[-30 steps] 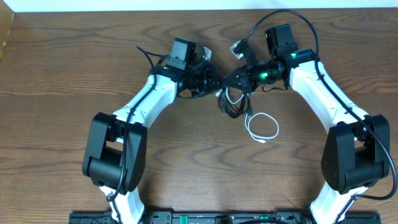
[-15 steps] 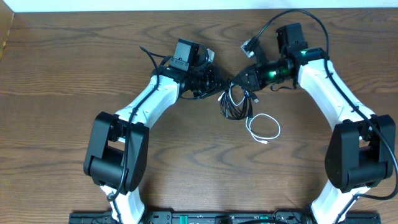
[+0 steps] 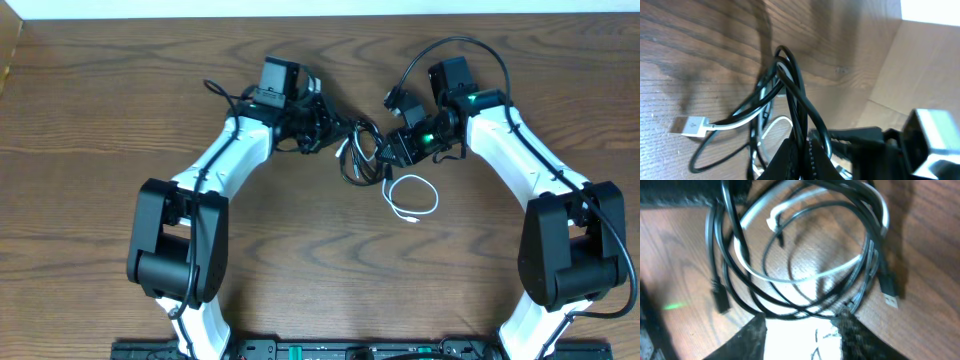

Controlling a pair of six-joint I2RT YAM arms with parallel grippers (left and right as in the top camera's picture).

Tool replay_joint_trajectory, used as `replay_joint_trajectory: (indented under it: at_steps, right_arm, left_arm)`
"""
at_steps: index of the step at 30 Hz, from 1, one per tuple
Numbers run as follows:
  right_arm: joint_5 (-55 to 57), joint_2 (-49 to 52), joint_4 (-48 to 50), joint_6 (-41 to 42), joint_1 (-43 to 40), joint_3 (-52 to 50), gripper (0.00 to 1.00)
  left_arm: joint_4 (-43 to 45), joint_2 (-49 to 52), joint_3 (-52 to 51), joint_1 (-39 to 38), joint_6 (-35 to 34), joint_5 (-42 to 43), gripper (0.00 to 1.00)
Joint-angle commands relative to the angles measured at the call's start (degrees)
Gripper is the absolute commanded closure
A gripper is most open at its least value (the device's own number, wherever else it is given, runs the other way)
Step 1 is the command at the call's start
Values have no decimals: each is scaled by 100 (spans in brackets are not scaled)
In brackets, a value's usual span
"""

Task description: Untangle cables

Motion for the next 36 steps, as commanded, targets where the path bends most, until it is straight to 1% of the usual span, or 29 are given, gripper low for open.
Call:
replay_joint_trajectory:
  at_steps: [1, 3, 5, 10, 15, 23, 27, 28, 31, 33, 36]
  right_arm:
    - [68, -46, 234, -538, 26, -199, 53]
    - [68, -46, 459, -625, 50, -315, 50]
    - [70, -46, 780, -811, 129, -494, 49]
    - [70, -46, 1425, -826, 326, -791, 48]
    - [48, -46, 1668, -807, 503, -835, 50]
    - [-680, -46, 1943, -793, 562, -835, 57]
    - [-713, -46, 2498, -341, 562, -835, 59]
    - [-710, -46, 2837, -114, 573, -835, 59]
    - [-704, -46, 3281, 149, 588, -835, 60]
    - [-684, -46, 3480, 251, 592, -835, 64]
    - [-538, -46, 3626, 546, 592, -835, 77]
  left_arm:
    - [15, 66, -9, 149, -245, 680, 92]
    - [17, 66, -9, 177, -361, 879, 93]
    - [103, 66, -9, 177, -468, 1121, 92]
    - [391, 66, -9, 177, -695, 1558, 93]
    - [505, 66, -9, 177, -782, 1624, 92]
    - [507, 66, -9, 177, -848, 1620, 93]
    - [570, 66, -9, 177, -929, 1620, 92]
    - [570, 66, -9, 177, -933, 1622, 92]
    - [570, 66, -9, 177, -962, 1622, 93]
    - [570, 66, -9, 177, -999, 1622, 92]
    - [570, 66, -9, 177, -1003, 1620, 93]
